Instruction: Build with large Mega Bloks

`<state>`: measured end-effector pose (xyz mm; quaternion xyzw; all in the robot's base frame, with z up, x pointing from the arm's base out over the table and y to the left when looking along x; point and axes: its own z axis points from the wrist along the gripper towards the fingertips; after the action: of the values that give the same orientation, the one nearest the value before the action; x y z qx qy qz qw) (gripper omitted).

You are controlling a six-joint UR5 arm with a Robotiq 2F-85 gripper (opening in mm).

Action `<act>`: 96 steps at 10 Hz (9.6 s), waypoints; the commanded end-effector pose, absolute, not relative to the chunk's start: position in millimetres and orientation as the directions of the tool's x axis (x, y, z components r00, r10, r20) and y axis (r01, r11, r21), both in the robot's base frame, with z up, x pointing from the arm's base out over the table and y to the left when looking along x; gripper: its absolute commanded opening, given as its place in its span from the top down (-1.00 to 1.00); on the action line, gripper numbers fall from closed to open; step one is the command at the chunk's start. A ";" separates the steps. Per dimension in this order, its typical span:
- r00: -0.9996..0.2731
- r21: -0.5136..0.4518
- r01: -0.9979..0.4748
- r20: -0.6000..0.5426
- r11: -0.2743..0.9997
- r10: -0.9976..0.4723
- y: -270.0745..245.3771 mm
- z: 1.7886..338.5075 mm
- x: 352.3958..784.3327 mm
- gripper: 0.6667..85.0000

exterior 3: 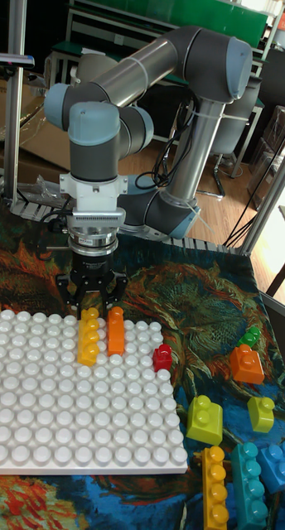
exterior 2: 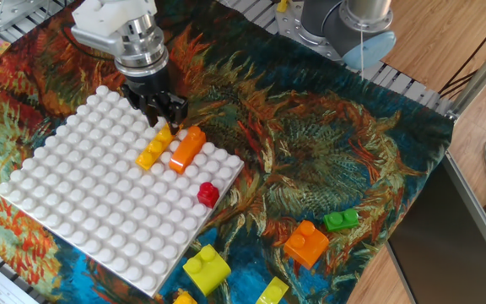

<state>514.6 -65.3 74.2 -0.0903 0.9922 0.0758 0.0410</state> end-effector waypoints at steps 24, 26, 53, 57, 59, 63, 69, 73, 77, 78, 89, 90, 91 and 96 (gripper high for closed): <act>-0.982 0.105 -0.169 -0.098 0.980 -0.159 -70.1 69.6 517.9 0.98; -0.985 0.110 -0.158 -0.081 0.981 -0.150 -67.7 82.6 510.2 0.98; -0.975 0.084 -0.186 -0.141 0.979 -0.173 -106.6 116.3 513.2 0.64; -0.974 0.099 -0.160 -0.174 0.982 -0.142 -80.3 113.0 533.8 0.18; -0.986 0.129 -0.084 -0.154 0.988 -0.064 -21.5 117.6 556.9 0.16; -0.972 0.102 -0.188 -0.160 0.977 -0.170 -6.3 120.5 563.4 0.06; -0.981 0.131 -0.085 -0.186 0.988 -0.060 89.7 124.5 570.8 -0.26; -0.952 0.103 -0.256 -0.197 0.961 -0.233 96.7 114.9 569.0 -0.73; -0.982 0.134 -0.113 -0.165 0.985 -0.090 168.0 114.7 575.4 -0.61; -0.984 0.113 -0.100 -0.155 0.989 -0.082 161.8 113.5 573.9 -0.53; -0.990 0.086 -0.104 -0.103 0.991 -0.095 220.9 87.2 534.4 -0.60; -0.994 0.103 -0.067 -0.096 0.992 -0.057 238.0 82.9 533.8 -0.60; -0.994 0.107 -0.022 -0.107 0.994 -0.010 262.5 77.6 532.5 -0.60; -0.999 0.077 -0.006 -0.047 0.997 -0.002 276.0 79.0 508.5 -0.48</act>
<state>521.2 266.6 78.8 -0.0047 0.9983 0.0379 0.0432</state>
